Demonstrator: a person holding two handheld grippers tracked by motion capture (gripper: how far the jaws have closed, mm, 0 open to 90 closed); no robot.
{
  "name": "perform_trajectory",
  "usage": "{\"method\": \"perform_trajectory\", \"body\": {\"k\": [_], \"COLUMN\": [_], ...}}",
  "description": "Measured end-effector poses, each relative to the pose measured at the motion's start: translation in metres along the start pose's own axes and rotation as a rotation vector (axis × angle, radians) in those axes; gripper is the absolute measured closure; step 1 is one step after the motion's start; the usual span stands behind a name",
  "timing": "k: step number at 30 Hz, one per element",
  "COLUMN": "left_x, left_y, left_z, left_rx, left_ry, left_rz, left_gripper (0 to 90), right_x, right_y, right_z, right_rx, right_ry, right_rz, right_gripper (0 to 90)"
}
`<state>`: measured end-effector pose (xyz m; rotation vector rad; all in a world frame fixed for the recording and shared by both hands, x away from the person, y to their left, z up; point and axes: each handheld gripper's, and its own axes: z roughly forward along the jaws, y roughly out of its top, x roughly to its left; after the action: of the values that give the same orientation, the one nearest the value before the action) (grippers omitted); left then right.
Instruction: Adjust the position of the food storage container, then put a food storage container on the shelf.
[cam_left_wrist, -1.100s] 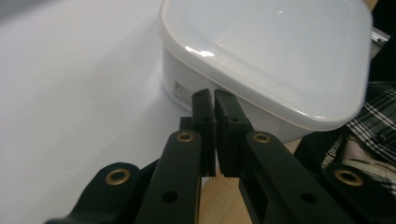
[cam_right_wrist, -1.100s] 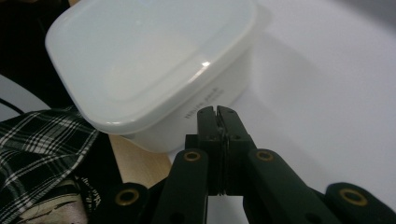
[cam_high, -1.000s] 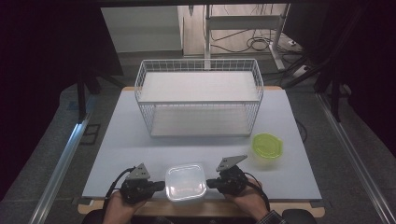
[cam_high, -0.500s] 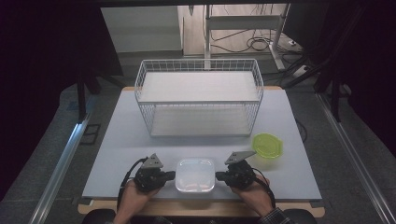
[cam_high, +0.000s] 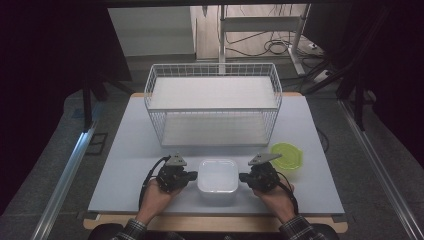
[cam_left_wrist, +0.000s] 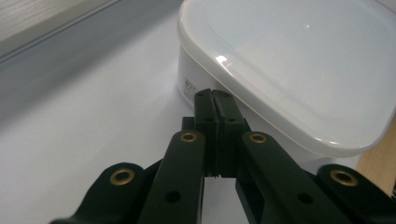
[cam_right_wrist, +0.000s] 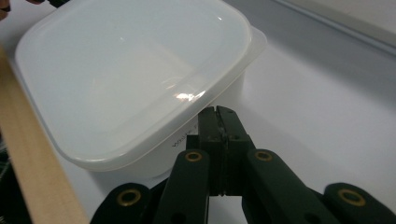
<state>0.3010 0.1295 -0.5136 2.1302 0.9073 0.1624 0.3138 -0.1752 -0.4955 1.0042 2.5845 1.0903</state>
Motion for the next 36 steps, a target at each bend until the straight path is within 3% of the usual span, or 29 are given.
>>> {"method": "perform_trajectory", "body": {"k": [7, 9, 13, 18, 20, 21, 23, 25, 29, 31, 36], "left_x": [-0.004, -0.006, -0.009, -0.009, -0.008, -0.007, -0.007, -0.007, -0.008, -0.008, -0.008], "left_y": [-0.002, -0.003, -0.008, -0.018, -0.022, -0.028, -0.032, -0.034, -0.038, -0.036, -0.038], "left_z": [-0.001, -0.007, -0.020, -0.037, -0.041, -0.044, -0.047, -0.048, -0.049, -0.047, -0.042], "left_rx": [0.002, 0.014, -0.005, -0.035, -0.043, -0.056, -0.058, -0.058, -0.073, -0.086, -0.085], "left_ry": [0.008, 0.041, 0.076, 0.087, 0.085, 0.082, 0.086, 0.085, 0.069, 0.052, 0.052], "left_rz": [0.022, 0.073, 0.096, 0.081, 0.076, 0.076, 0.077, 0.074, 0.064, 0.051, 0.053], "left_gripper": [87.0, 82.1, 73.3, 48.5, 42.2, 37.4, 30.1, 24.2, 15.7, 12.5, 7.7], "right_x": [-0.006, -0.005, -0.003, 0.001, 0.001, 0.000, 0.001, 0.003, 0.005, 0.005, 0.001], "right_y": [0.002, 0.002, -0.001, -0.009, -0.009, -0.011, -0.012, -0.015, -0.017, -0.017, -0.016], "right_z": [0.003, 0.000, -0.006, -0.024, -0.026, -0.030, -0.033, -0.035, -0.037, -0.037, -0.037], "right_rx": [0.002, 0.004, -0.008, -0.061, -0.069, -0.086, -0.092, -0.091, -0.099, -0.118, -0.150], "right_ry": [-0.002, -0.004, -0.010, -0.043, -0.051, -0.052, -0.051, -0.045, -0.053, -0.047, -0.022], "right_rz": [0.007, -0.022, -0.041, -0.103, -0.107, -0.104, -0.099, -0.096, -0.100, -0.071, -0.048], "right_gripper": [89.5, 88.4, 84.9, 67.9, 64.4, 57.0, 51.5, 48.9, 41.5, 34.2, 27.8]}}
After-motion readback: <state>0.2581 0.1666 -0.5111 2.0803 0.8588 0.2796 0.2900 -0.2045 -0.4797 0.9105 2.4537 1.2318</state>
